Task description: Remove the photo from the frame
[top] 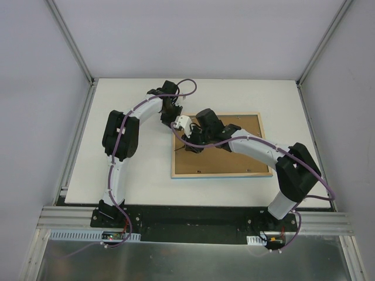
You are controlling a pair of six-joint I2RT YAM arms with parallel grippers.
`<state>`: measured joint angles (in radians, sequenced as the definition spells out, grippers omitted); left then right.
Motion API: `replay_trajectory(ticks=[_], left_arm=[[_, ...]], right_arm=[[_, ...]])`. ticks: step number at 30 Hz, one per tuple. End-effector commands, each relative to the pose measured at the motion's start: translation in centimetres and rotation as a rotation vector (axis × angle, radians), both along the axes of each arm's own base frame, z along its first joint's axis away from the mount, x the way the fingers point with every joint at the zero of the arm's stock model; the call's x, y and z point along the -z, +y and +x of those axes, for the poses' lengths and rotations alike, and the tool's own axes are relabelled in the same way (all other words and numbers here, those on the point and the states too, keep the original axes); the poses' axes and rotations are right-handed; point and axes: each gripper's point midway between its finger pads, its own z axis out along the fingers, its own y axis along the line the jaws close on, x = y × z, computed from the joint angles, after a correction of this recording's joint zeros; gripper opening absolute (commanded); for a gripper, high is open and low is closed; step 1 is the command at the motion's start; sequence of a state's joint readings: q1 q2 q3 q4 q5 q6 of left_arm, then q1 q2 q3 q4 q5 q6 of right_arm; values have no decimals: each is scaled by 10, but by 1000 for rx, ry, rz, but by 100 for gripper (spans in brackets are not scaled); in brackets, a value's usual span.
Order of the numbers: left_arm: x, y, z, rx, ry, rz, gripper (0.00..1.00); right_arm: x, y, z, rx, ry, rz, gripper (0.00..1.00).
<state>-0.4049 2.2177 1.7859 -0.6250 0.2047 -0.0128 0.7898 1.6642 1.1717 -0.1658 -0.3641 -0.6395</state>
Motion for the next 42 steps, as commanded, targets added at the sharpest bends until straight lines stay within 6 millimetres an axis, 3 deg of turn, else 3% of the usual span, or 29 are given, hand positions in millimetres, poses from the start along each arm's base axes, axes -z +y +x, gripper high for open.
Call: replay_trajectory(ticks=[1,17,27,42], left_arm=[[-13,-3,-17,37,22,-4,21],[-16,-3,-18,39,17,-9,21],[-18,-3,-19,38,15,-7,21],[-19,-1,-19,33,9,1,20]], right_arm=[[-9,2,-10,-39,11,26,1],[16,2,-11,-66,13,-58,1],[22,-2,5,-1,-60,-113,1],[13,-10,19,40,-156,-144,1]])
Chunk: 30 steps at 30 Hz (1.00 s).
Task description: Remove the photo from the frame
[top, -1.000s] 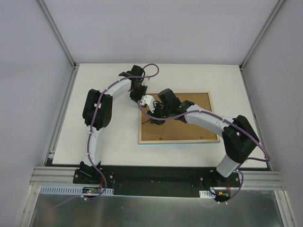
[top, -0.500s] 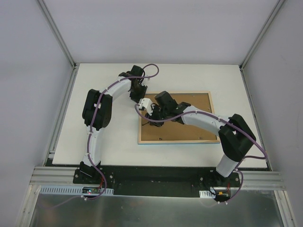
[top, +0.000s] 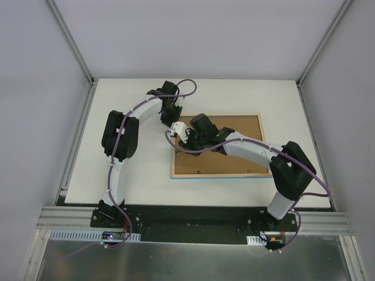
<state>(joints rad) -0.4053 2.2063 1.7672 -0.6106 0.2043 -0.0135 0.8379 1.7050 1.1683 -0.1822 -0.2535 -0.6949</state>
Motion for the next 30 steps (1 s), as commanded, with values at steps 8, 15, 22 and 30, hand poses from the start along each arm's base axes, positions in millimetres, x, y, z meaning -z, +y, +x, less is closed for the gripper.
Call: replay_trajectory(ticks=[8,15,22,30], left_arm=[[-18,-1,-16,32,11,7,20],[-18,13,-9,7,-2,30,19],[-17,54,0,-7,-25,93,19],[-24,95,11,-59,-51,128,19]], right_arm=[[-20,-8,21,23,-156,-40,1],[-70,-45,26,-5,-187,-57,1],[-100,-157,24,99,-44,-110,1],[-86,-287,-27,159,198,-346,1]])
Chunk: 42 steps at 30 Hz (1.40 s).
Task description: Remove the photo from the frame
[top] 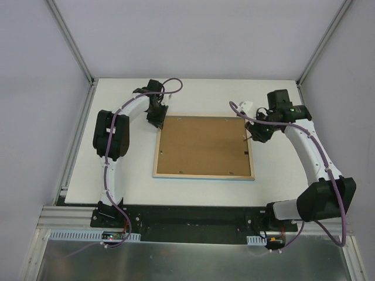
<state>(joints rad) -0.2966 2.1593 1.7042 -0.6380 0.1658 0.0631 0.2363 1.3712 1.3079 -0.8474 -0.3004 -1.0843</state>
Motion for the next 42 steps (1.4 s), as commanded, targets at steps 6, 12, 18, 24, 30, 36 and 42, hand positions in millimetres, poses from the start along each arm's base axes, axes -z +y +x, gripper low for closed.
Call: replay_trajectory(ticks=[6,12,18,24,30,36,42], left_arm=[[-36,44,18,-45,-88,48,19],[-40,42,16,-48,-88,30,21],[-39,40,10,-53,-74,12,23],[-40,37,9,-63,-69,-9,24],[-38,34,5,-71,-50,-29,24],[-38,33,2,-77,-44,-38,25],[-38,31,2,-82,-40,-46,25]], right_arm=[[1,-95,-112,-19,671,-97,1],[33,-120,-109,38,845,-154,1],[59,-131,-77,239,909,-174,1],[76,-129,-41,459,923,-145,4],[100,-132,14,709,772,-84,6],[119,-134,51,841,640,-23,7],[136,-150,74,969,507,-40,6]])
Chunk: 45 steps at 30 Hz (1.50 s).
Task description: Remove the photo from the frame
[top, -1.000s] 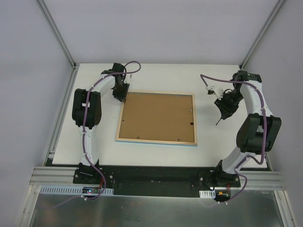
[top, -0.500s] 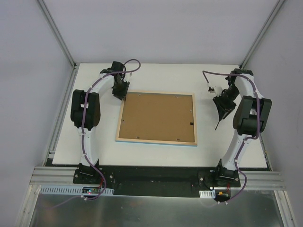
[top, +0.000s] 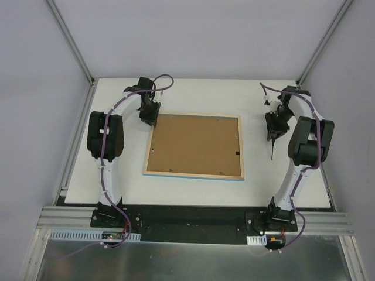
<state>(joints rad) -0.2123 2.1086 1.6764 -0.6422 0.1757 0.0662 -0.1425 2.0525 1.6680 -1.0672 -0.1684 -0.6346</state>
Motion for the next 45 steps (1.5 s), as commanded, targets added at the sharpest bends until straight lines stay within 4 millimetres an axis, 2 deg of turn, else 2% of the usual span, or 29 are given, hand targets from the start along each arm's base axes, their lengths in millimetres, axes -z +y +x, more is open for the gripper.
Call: replay_trajectory(ticks=[1,7,16,29,34,39,45], left_arm=[[-25,-5,-4,-4,-27,-33,25],[-23,-5,-7,-8,-19,-36,25],[-27,-7,-10,-15,-17,-52,29],[-38,-4,-12,0,-48,-43,32],[-43,-4,-14,6,-57,-44,32],[-51,-4,-14,19,-78,-50,33],[-69,-5,-15,48,-126,-52,39]], right_arm=[[12,-18,30,131,-124,-99,6],[22,-28,38,195,-171,-158,6],[40,-27,30,218,-111,-164,22],[43,-22,27,216,-94,-139,32],[43,-21,27,223,-92,-137,40],[30,-23,31,223,-129,-144,51],[-18,-18,39,209,-266,-125,62]])
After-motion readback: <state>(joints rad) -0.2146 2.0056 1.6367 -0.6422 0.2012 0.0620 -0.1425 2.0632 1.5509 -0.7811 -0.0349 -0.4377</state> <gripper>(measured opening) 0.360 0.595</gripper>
